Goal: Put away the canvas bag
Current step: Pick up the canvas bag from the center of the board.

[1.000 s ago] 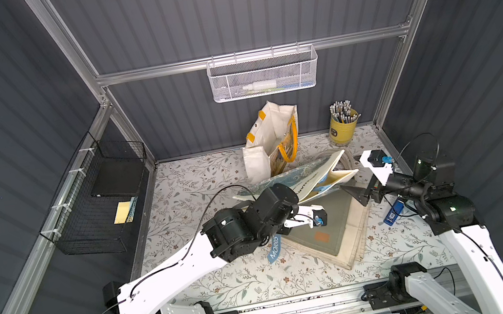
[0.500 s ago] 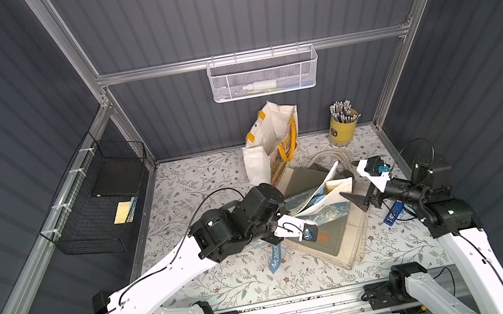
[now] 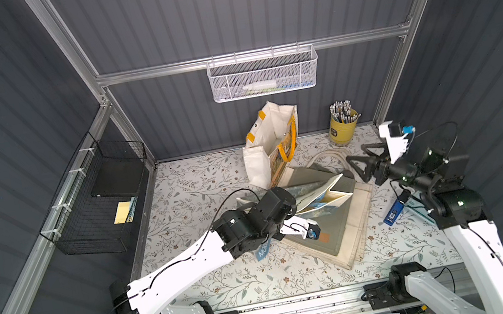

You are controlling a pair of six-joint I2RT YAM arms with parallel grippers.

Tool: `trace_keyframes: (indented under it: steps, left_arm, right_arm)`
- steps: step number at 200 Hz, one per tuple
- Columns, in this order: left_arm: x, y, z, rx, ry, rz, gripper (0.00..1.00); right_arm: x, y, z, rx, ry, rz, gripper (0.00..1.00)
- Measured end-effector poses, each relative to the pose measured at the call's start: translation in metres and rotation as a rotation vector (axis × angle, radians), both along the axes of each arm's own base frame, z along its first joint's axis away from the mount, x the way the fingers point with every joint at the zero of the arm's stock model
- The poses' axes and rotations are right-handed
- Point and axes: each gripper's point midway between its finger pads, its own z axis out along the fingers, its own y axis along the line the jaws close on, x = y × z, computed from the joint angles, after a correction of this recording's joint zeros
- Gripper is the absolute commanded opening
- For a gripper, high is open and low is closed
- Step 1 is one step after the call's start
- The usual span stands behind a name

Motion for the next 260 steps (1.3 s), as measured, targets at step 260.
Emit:
trace_keyframes:
  steps: [260]
  left_arm:
    - [0.027,-0.076,0.005,-0.055,-0.371,0.092,0.0]
  right_arm:
    - [-0.011,-0.036,-0.091,0.91,0.834,-0.401,0.99]
